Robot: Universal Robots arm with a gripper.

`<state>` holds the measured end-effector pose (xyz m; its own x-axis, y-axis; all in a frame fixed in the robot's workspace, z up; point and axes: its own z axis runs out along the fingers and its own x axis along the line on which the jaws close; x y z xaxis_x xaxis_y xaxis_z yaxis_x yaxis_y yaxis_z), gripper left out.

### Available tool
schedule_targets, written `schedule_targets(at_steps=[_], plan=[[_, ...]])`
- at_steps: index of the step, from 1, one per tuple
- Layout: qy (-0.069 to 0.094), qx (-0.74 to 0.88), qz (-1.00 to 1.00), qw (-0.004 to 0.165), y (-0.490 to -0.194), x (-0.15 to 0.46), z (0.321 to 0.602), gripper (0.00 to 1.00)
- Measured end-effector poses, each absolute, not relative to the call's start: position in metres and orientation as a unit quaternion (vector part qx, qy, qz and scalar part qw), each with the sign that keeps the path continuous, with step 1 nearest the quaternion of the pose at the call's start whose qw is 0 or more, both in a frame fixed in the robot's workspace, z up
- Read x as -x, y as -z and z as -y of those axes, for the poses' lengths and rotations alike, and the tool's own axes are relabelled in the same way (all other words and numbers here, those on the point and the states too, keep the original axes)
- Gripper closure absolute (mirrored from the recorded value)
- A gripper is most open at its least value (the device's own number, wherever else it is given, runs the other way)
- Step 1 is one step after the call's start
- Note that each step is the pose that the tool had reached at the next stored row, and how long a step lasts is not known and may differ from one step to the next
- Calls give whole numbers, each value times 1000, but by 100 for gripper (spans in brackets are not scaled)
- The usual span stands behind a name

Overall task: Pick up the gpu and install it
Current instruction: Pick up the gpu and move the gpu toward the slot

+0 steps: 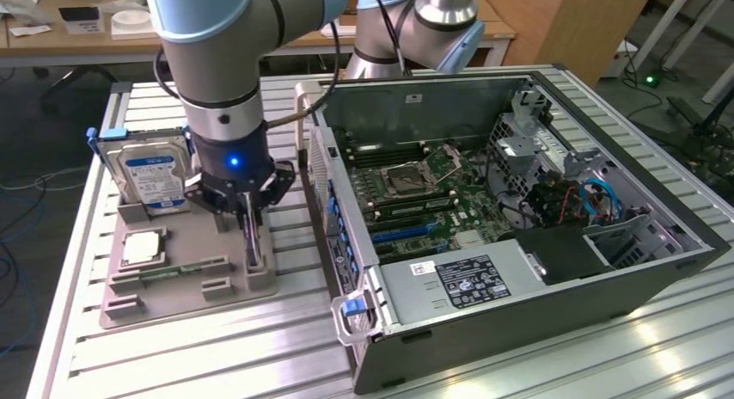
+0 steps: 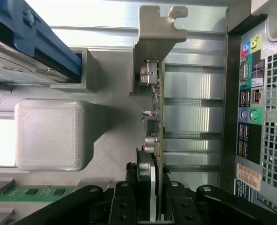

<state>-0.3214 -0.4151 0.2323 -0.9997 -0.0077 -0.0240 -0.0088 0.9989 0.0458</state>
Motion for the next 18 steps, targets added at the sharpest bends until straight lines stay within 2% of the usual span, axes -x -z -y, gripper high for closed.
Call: schedule_targets(at_steps=[18], plan=[[-23,4,-1000,12,-265,321,415,72]])
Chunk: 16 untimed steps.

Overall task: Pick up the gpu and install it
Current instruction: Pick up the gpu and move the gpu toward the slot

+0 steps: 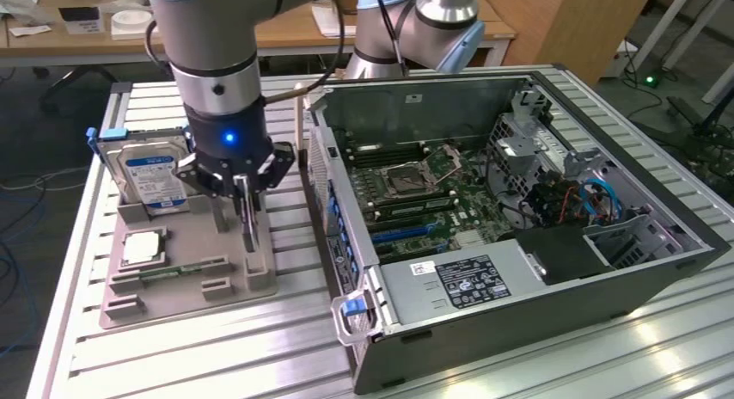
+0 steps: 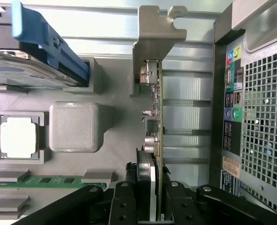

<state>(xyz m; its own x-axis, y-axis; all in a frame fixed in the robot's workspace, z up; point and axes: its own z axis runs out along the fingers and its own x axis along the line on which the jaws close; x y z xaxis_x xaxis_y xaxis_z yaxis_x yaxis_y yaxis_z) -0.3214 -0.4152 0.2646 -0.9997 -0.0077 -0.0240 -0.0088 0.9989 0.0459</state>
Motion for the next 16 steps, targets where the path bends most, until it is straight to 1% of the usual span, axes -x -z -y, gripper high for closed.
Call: schedule_targets(at_steps=[11,16], plan=[[-23,4,-1000,12,-302,321,415,72],[-23,4,-1000,12,-323,321,415,72]])
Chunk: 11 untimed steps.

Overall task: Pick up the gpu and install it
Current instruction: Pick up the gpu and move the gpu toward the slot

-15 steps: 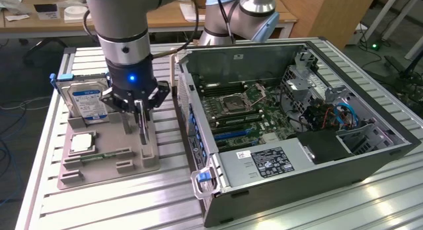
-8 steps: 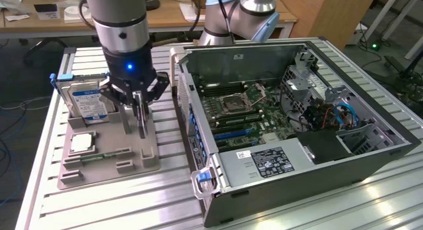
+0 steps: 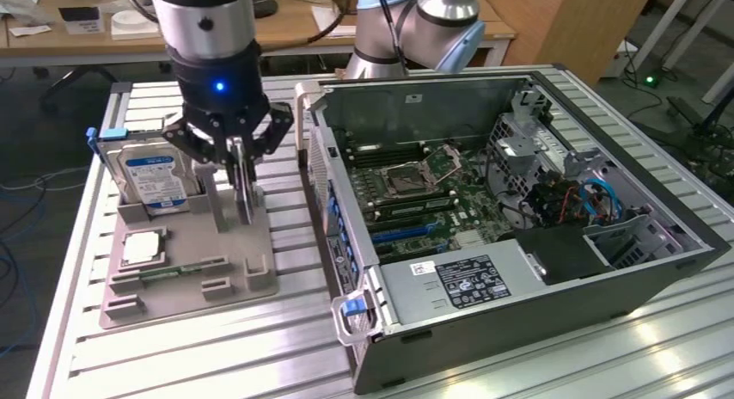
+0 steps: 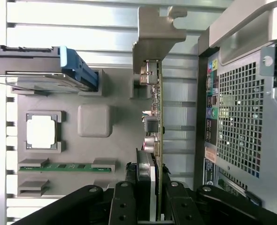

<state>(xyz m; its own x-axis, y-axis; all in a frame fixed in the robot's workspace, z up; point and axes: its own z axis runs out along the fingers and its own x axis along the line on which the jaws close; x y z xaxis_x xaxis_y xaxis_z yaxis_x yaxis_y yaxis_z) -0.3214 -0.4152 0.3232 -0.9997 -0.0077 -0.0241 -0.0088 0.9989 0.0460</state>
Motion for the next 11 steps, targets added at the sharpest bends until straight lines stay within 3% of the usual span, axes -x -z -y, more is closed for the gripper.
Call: schedule_targets(at_steps=[11], plan=[[-23,4,-1000,12,-365,321,415,72]])
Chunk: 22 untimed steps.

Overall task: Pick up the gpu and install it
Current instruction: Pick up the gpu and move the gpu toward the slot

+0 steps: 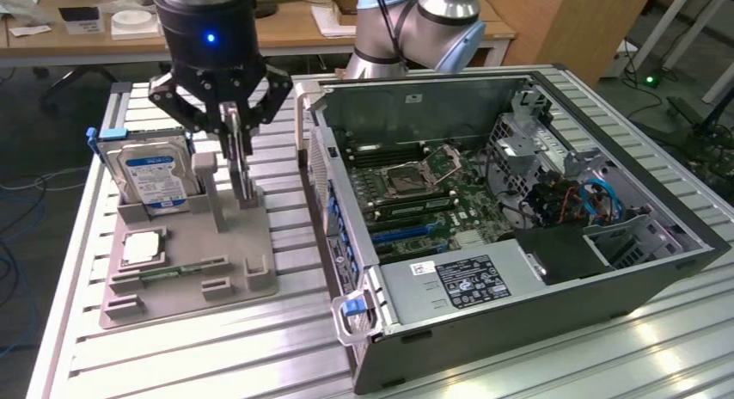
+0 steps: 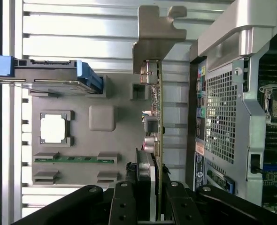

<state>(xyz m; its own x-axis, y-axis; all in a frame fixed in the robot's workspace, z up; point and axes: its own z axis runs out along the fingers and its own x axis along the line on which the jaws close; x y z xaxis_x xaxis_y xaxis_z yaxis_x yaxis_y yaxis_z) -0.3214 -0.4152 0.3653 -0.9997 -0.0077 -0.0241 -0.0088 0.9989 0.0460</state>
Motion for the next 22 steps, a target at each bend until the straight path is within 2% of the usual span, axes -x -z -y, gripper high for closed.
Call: schedule_targets(at_steps=[15,22], plan=[[-23,4,-1000,12,-414,321,415,72],[-23,4,-1000,12,-417,321,415,72]])
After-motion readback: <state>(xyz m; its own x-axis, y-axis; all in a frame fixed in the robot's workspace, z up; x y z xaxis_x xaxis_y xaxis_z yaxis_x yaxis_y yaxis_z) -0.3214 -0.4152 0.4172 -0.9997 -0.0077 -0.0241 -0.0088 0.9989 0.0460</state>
